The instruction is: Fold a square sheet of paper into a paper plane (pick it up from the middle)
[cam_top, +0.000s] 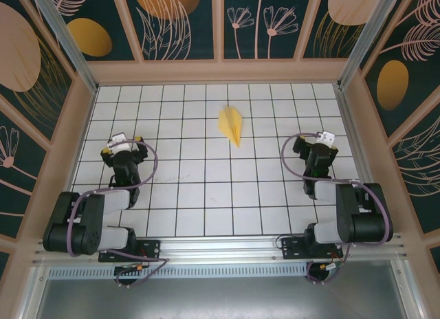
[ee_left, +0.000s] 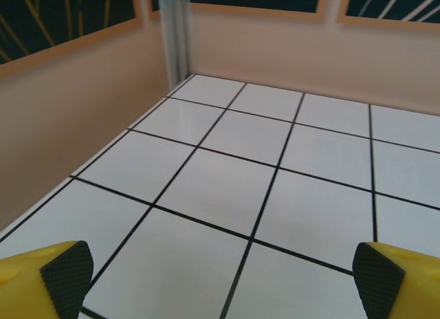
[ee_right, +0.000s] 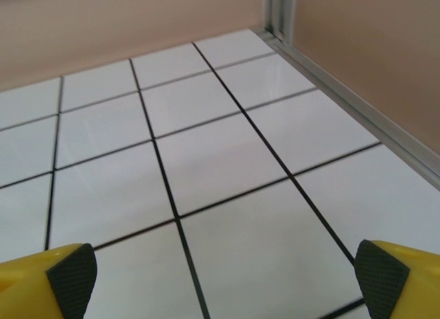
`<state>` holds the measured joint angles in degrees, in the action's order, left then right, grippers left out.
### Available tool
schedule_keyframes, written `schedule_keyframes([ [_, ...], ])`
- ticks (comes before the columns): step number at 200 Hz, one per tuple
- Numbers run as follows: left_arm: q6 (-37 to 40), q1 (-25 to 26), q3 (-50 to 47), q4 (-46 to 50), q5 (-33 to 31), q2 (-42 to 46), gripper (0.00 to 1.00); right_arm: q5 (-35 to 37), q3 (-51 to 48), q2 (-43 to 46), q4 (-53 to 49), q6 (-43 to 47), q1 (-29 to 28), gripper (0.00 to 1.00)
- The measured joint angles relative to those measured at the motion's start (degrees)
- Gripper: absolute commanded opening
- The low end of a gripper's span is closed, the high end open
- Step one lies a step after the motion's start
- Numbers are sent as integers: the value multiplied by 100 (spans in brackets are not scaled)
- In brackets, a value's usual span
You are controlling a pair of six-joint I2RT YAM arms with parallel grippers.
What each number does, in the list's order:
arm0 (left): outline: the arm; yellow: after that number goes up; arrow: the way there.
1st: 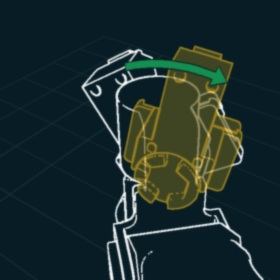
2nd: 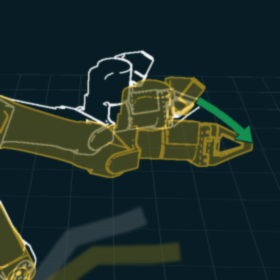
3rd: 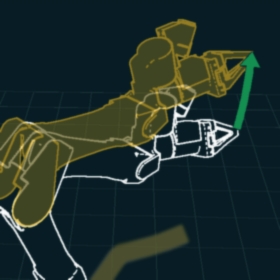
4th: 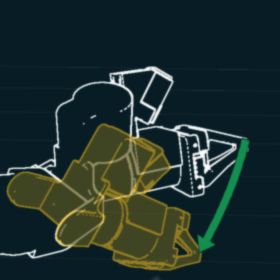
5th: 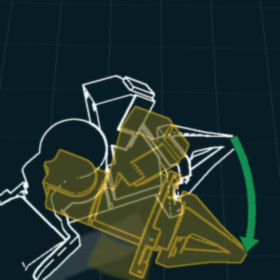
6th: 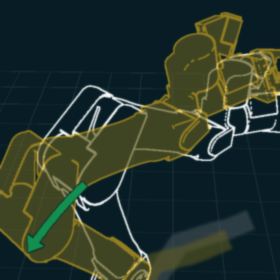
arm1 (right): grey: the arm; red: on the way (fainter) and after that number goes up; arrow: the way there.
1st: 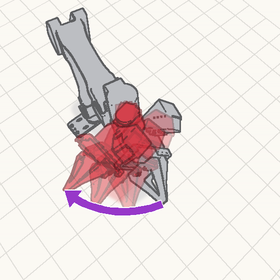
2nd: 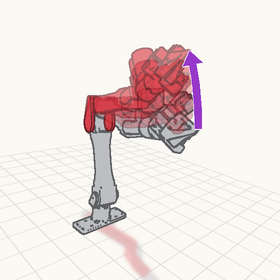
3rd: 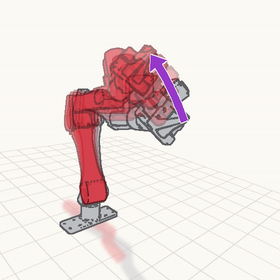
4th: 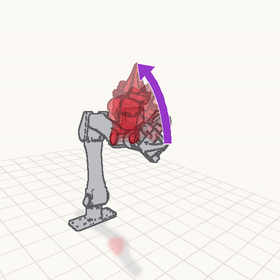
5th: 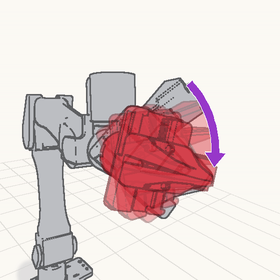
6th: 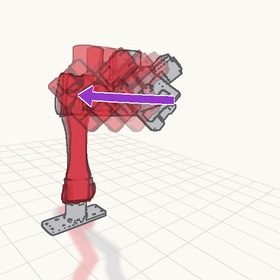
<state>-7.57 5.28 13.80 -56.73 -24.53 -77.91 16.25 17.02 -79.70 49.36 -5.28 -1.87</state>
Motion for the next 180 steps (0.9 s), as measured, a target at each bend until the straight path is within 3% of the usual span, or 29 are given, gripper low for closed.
schedule_keyframes([
  [29,98,-299,-221,-898,627,-251,98,-398,-240,-310,933,205,74,99],
  [76,111,-389,-354,-1694,1060,-765,99,-765,-402,-774,1764,245,205,99],
  [180,160,-389,-208,-1674,1180,-898,99,-887,-431,-802,2105,245,227,99],
])
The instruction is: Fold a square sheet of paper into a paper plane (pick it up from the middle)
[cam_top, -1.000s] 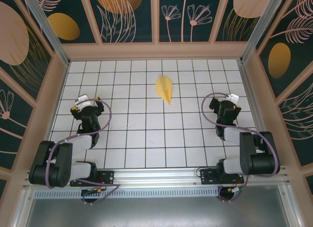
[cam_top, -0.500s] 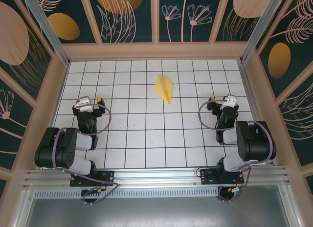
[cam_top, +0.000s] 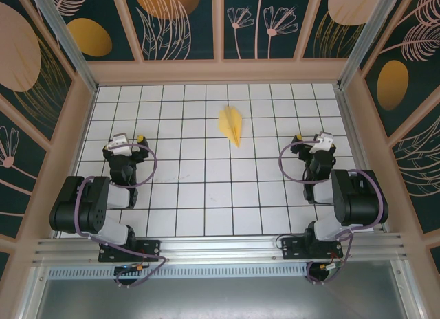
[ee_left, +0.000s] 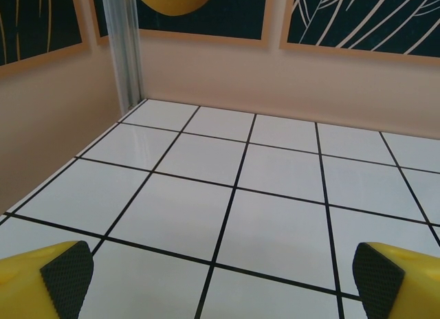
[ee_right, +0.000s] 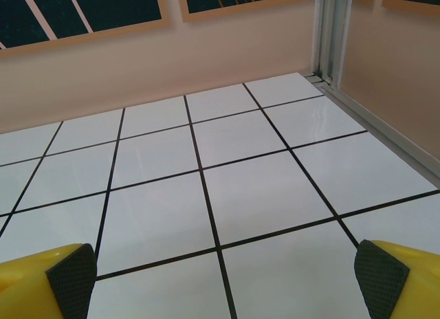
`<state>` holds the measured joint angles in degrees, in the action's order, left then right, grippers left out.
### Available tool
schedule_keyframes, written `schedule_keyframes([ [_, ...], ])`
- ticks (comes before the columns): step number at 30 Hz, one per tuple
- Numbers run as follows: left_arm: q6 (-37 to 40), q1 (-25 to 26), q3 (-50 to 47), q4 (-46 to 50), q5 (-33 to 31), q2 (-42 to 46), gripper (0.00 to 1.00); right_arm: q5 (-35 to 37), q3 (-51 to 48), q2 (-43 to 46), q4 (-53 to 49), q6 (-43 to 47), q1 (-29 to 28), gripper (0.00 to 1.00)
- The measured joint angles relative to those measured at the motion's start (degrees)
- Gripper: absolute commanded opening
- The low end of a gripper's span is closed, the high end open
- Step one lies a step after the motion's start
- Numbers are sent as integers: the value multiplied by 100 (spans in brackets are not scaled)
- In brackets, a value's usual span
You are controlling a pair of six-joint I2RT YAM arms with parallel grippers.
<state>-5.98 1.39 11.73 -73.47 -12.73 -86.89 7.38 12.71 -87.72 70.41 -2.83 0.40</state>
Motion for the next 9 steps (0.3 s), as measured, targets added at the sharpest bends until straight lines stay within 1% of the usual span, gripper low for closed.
schedule_keyframes([
  [9,52,0,98,44,205,-13,98,-26,0,0,13,7,0,99],
])
